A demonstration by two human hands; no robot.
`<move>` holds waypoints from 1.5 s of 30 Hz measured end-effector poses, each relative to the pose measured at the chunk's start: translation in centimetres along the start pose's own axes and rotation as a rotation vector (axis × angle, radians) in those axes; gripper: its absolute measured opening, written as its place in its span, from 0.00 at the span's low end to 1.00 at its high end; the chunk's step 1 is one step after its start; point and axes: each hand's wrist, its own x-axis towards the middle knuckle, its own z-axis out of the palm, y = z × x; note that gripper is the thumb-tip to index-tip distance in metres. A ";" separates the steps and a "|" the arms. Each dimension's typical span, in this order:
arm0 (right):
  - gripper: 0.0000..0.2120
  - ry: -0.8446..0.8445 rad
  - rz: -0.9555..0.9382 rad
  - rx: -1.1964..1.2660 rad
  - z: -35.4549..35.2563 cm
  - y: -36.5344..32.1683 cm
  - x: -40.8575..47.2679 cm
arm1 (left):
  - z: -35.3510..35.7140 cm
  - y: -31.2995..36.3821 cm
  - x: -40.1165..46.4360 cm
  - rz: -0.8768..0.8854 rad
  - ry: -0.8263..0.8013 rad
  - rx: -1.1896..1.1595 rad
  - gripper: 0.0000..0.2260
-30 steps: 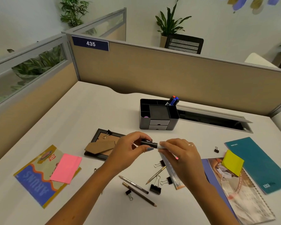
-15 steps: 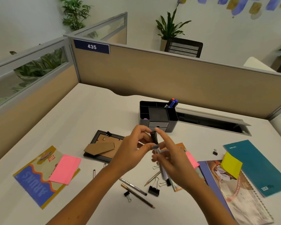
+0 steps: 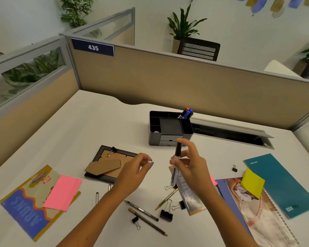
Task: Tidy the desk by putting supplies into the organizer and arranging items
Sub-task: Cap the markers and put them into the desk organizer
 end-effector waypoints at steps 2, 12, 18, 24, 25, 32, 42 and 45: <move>0.24 0.044 0.006 0.006 -0.3 0.6 1.4 | 0.4 -2.3 0.8 -0.007 0.033 0.137 0.05; 0.15 0.349 -0.007 0.065 -2.2 3.9 12.1 | 2.5 -8.9 5.8 0.045 0.053 0.709 0.11; 0.12 0.469 -0.047 0.010 -2.9 6.1 19.0 | 3.8 -11.1 7.0 0.001 -0.026 0.821 0.15; 0.11 0.465 -0.007 -0.067 -2.6 8.3 24.1 | 4.2 -11.8 7.0 -0.052 -0.067 0.840 0.26; 0.12 0.444 -0.002 -0.099 -2.4 8.7 24.6 | 4.1 -11.8 7.0 -0.061 -0.075 0.835 0.26; 0.14 0.302 0.097 -0.428 -0.7 12.3 25.8 | 4.0 -11.8 7.0 -0.083 -0.099 0.812 0.25; 0.06 0.319 0.018 -0.761 0.1 13.3 24.7 | 4.1 -11.9 6.9 -0.078 -0.089 0.823 0.23; 0.06 0.360 0.025 -0.790 0.1 13.2 24.5 | 4.1 -12.0 6.9 -0.073 -0.090 0.834 0.21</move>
